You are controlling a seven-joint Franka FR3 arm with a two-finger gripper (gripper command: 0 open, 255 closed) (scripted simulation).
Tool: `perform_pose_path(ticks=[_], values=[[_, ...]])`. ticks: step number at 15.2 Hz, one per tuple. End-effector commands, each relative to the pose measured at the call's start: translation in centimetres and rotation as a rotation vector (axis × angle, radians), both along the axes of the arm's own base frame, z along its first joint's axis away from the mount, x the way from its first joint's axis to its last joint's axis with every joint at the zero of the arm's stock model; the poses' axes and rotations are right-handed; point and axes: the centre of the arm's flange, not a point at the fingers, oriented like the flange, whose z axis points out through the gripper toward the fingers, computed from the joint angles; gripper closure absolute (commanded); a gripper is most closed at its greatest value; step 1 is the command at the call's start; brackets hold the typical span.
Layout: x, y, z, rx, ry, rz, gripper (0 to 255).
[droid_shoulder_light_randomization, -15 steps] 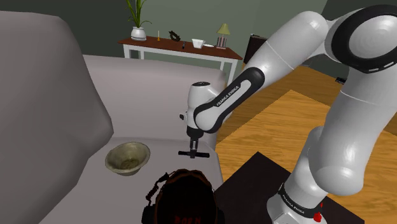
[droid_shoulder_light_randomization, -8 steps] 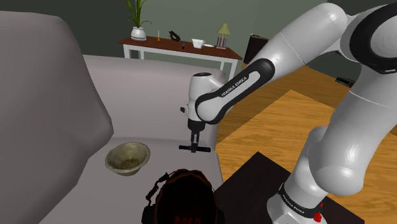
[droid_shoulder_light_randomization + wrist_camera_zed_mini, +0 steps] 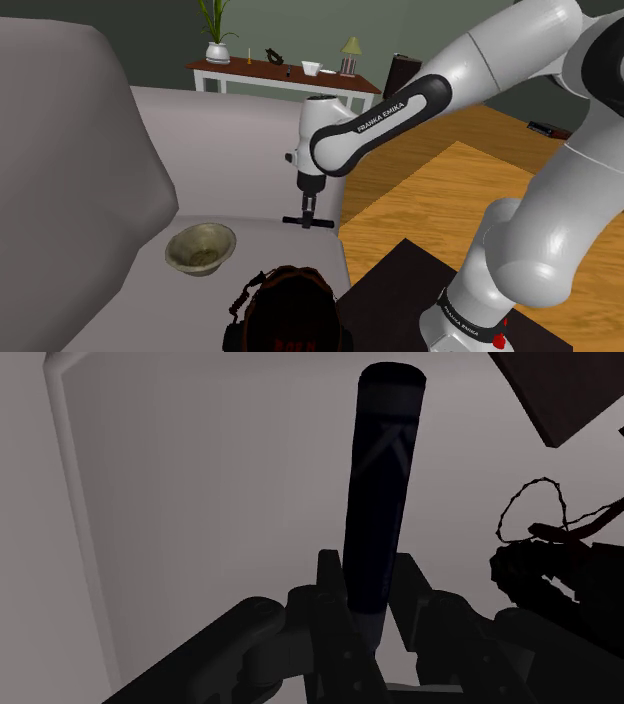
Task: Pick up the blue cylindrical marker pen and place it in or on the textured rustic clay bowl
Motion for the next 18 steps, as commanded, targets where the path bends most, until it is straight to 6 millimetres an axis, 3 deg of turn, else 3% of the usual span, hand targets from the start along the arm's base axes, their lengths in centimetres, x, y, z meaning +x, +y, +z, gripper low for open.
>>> perform_pose_path(ticks=[1, 4, 18], values=[[0.0, 0.1, 1.0, 0.000, 0.001, 0.000, 255], [0.0, 0.1, 2.6, 0.000, 0.001, 0.000, 255], [10.3, 15.4, 3.1, 0.000, 0.001, 0.000, 255]])
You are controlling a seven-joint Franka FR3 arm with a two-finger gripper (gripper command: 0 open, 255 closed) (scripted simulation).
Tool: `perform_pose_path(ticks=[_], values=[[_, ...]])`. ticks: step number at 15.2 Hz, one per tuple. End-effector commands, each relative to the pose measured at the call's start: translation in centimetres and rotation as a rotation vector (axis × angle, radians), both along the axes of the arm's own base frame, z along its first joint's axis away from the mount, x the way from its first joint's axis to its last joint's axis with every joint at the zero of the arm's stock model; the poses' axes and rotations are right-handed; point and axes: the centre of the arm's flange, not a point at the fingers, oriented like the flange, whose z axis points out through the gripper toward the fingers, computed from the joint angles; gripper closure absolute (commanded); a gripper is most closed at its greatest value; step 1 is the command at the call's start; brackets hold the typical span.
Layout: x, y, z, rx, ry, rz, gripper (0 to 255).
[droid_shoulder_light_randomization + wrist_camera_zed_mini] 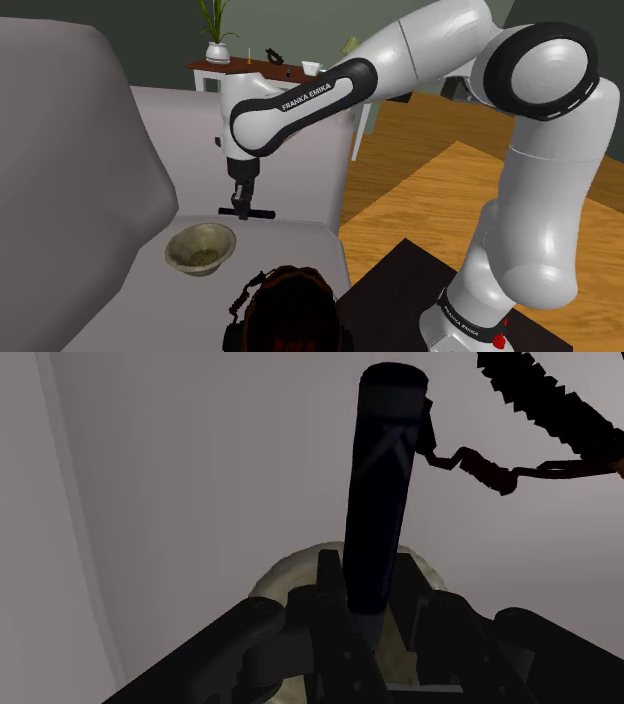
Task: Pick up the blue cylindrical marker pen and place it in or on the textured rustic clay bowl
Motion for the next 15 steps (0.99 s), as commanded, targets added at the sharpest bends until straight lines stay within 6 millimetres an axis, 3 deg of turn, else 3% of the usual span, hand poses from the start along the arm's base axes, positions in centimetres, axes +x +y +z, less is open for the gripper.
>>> perform_pose_path(ticks=[1, 7, 15], values=[[1.3, 2.4, -0.1, 0.000, 0.000, -0.001, 255], [5.7, 9.0, 0.1, 0.000, 0.000, -0.001, 255], [5.8, 9.0, -3.6, 0.000, 0.000, -0.001, 255]])
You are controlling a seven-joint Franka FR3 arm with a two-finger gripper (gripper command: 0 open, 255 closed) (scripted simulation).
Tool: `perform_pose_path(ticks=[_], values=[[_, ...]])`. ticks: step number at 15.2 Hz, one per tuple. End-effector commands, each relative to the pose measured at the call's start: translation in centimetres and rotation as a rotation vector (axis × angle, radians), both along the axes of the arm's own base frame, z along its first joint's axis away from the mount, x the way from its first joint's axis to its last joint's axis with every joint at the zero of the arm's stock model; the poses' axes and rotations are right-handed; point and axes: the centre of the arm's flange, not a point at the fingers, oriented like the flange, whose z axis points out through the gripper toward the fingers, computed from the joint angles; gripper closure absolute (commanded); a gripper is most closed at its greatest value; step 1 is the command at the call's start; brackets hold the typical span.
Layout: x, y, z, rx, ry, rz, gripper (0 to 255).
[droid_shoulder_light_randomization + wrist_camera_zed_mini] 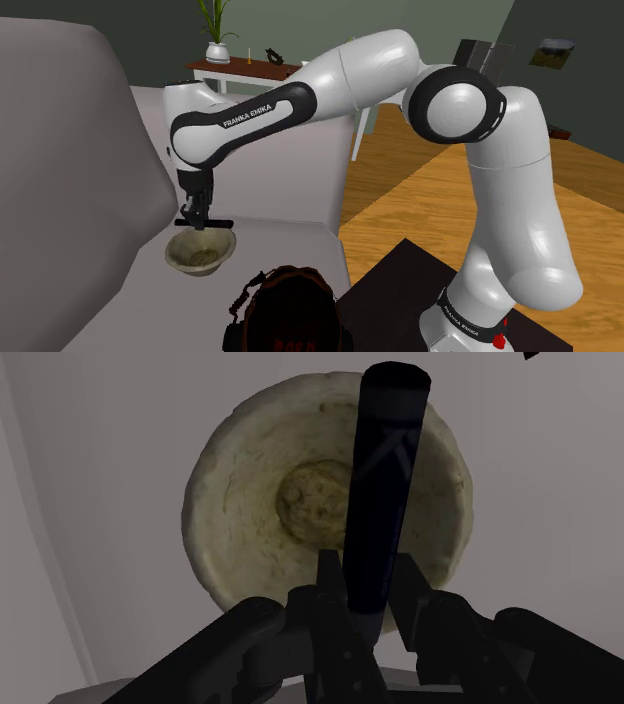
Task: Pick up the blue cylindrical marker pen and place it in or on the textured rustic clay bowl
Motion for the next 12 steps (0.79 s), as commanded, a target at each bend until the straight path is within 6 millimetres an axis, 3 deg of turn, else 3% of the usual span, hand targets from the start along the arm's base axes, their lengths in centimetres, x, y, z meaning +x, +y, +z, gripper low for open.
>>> perform_pose_path(ticks=[1, 7, 12], values=[[0.1, -0.1, -1.1, 0.000, 0.000, 0.000, 255], [0.1, -0.1, -4.7, 0.000, 0.000, 0.000, 255], [0.1, -0.1, -4.7, 0.000, 0.000, 0.000, 255]])
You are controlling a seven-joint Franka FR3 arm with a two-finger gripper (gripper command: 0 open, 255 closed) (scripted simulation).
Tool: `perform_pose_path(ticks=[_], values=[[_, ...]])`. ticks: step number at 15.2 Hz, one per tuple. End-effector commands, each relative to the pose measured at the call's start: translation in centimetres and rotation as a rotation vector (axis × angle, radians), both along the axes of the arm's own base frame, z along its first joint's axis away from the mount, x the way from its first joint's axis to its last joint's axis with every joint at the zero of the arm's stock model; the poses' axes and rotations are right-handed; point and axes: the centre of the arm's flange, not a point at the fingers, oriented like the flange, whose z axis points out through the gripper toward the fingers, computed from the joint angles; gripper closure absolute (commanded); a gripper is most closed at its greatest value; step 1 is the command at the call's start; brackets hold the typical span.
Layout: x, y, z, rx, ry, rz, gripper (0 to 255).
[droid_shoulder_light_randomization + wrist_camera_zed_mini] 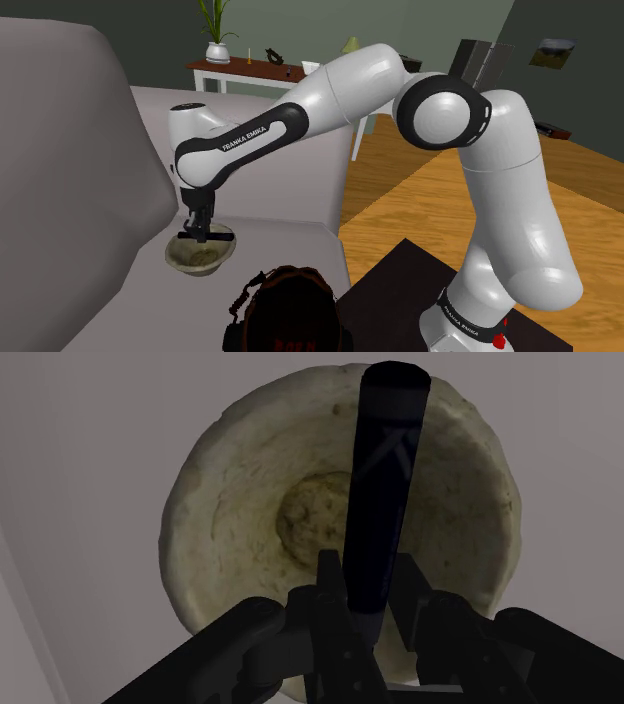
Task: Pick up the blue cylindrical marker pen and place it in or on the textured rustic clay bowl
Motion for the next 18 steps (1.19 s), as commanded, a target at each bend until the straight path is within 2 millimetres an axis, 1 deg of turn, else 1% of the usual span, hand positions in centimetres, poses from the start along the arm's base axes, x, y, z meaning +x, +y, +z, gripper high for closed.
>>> perform_pose_path(ticks=[1, 3, 4, 9, 12, 13, 18], values=[[0.0, 0.0, 0.0, 0.000, 0.000, 0.000, 255], [0.0, 0.0, 0.0, 0.000, 0.000, 0.000, 255], [0.0, 0.0, 0.0, 0.000, 0.000, 0.000, 0], [0.0, 0.0, 0.0, 0.000, 0.000, 0.000, 0], [0.2, -0.1, 3.9, 0.000, 0.000, 0.000, 0], [0.3, -0.1, 5.0, 0.000, 0.000, 0.000, 0], [0.3, -0.1, 5.0, 0.000, 0.000, 0.000, 0]])
